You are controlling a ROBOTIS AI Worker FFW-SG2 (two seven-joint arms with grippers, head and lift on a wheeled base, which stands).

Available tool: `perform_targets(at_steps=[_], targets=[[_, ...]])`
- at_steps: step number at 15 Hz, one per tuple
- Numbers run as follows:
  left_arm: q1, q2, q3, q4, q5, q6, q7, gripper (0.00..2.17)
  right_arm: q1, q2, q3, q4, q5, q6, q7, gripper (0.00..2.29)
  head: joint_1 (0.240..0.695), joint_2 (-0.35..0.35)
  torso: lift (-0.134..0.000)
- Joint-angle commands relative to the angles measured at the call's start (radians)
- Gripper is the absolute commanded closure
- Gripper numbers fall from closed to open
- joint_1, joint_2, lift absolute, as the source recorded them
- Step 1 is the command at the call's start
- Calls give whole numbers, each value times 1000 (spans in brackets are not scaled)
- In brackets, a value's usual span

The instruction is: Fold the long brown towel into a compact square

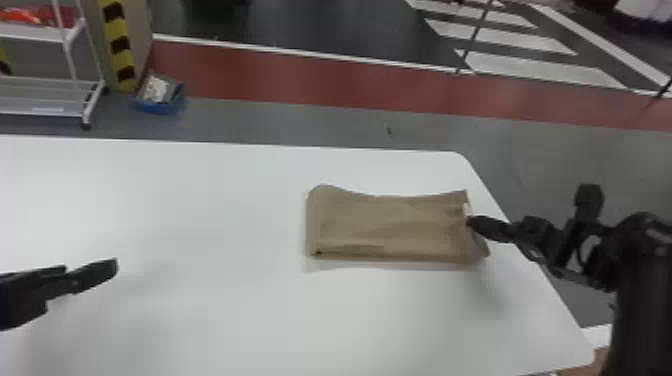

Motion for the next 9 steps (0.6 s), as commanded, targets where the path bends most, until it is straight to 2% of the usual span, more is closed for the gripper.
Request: perform_targets(at_steps=[1, 3, 4, 5, 6, 9], targets=[[3, 0, 3, 1, 0, 0, 1, 80, 0, 2, 4, 1, 2, -1, 0, 1183, 695, -265, -120], [2, 0, 3, 7, 0, -3, 1, 80, 17, 9, 21, -22, -15, 15, 8, 1183, 695, -263, -120], [0, 0, 1, 7, -3, -3, 1, 80, 17, 17, 2, -77, -34, 58, 14, 1183, 695, -261, -120], [2, 0, 4, 7, -3, -3, 1, 80, 6, 3, -16, -97, -47, 64, 11, 1183, 695, -257, -120], [3, 0, 6, 5, -3, -3, 0, 80, -8, -24, -24, -85, -43, 64, 6, 1183, 695, -248, -120], [7, 0, 0, 5, -3, -3, -5, 80, 9, -26, -1, 30, -5, -47, 0, 1183, 695, -267, -120]])
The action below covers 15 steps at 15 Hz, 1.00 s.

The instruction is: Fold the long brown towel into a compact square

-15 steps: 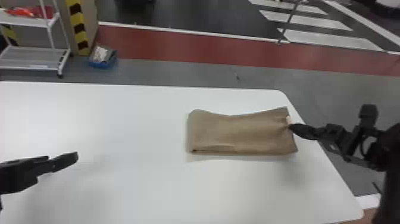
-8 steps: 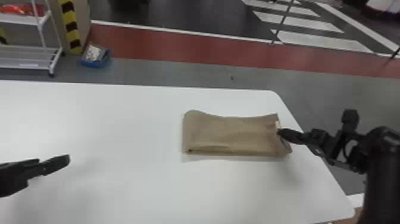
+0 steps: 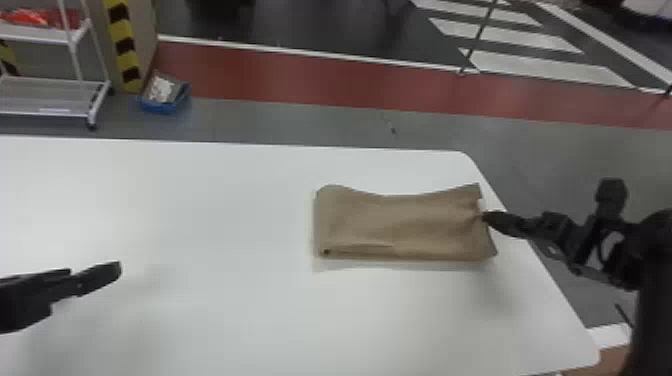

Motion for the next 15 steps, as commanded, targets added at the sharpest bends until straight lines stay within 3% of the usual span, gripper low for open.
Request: perform_targets(at_steps=[1, 3, 6, 11, 15], targets=[[5, -1, -7, 0, 0, 0, -1, 80, 1, 0, 13, 69, 26, -70, -4, 1170, 695, -279, -120], [10, -1, -7, 0, 0, 0, -1, 80, -4, 0, 27, 82, 28, -80, -8, 16, 695, -286, -120], [11, -1, -3, 2, 0, 0, -1, 80, 10, -3, 2, 71, 6, -40, -5, 46, 695, -287, -120], [11, -1, -7, 11, -1, -12, -1, 80, 11, -47, 1, 65, 17, -21, -4, 80, 695, -300, -120], [11, 0, 0, 17, 0, -18, -4, 80, 7, -40, 52, 82, 45, -43, -16, 110, 695, -317, -120]])
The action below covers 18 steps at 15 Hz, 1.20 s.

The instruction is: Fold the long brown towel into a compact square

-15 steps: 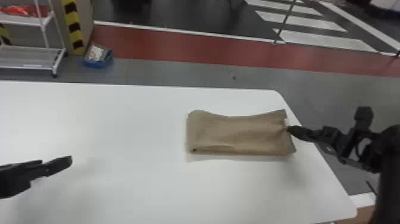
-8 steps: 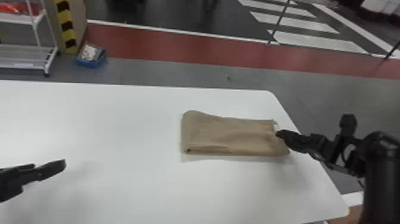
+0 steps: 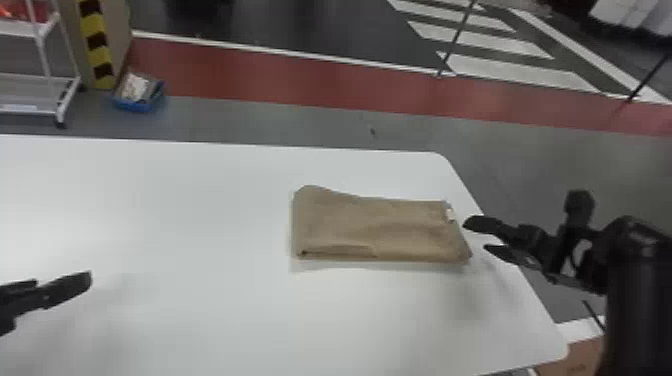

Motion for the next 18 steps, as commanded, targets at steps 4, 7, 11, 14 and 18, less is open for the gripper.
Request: perform_targets(at_steps=[4, 7, 11, 14, 18], targets=[[0, 0, 11, 1, 0, 1, -7, 80, -19, 19, 69, 9, 51, -16, -6, 221, 695, -300, -120], [0, 0, 11, -1, 0, -2, -10, 80, -19, 20, 89, 9, 66, -16, -6, 502, 695, -287, -120], [0, 0, 11, 1, 0, -2, -10, 80, -19, 23, 83, 15, 65, -16, 0, 1173, 695, -284, -120], [0, 0, 11, 1, 0, 1, -10, 80, -19, 23, 68, 19, 50, -16, 19, 1372, 695, -281, -120], [-3, 0, 8, 1, -3, 1, -7, 80, -5, 23, 34, 8, 17, 15, 34, 1598, 695, -278, -120]])
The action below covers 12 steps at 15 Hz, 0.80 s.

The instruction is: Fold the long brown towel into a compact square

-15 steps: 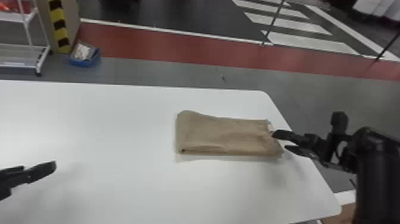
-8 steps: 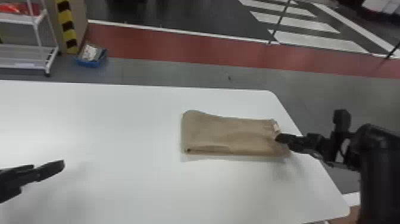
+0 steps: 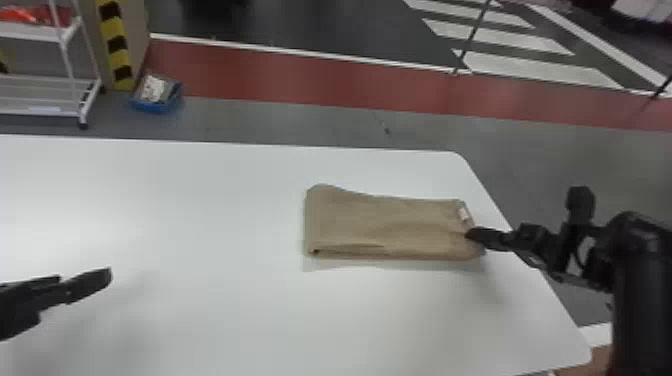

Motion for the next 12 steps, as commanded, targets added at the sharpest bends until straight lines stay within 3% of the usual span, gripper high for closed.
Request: perform_targets(at_steps=[1, 4, 6, 12], targets=[[-3, 0, -2, 0, -1, 0, 1, 80, 18, 8, -39, -23, -58, 36, 11, 1598, 695, -277, -120], [-14, 0, -5, 12, -8, 0, 5, 80, 38, 16, -93, -154, -190, 171, 56, 1598, 695, -264, -120], [-26, 0, -9, 26, -11, 0, 7, 80, 36, 38, -110, -244, -245, 236, 70, 1595, 695, -248, -120], [-55, 2, 4, 61, -24, -6, 5, 80, -8, 131, -99, -293, -265, 254, 74, 1595, 695, -178, -120]])
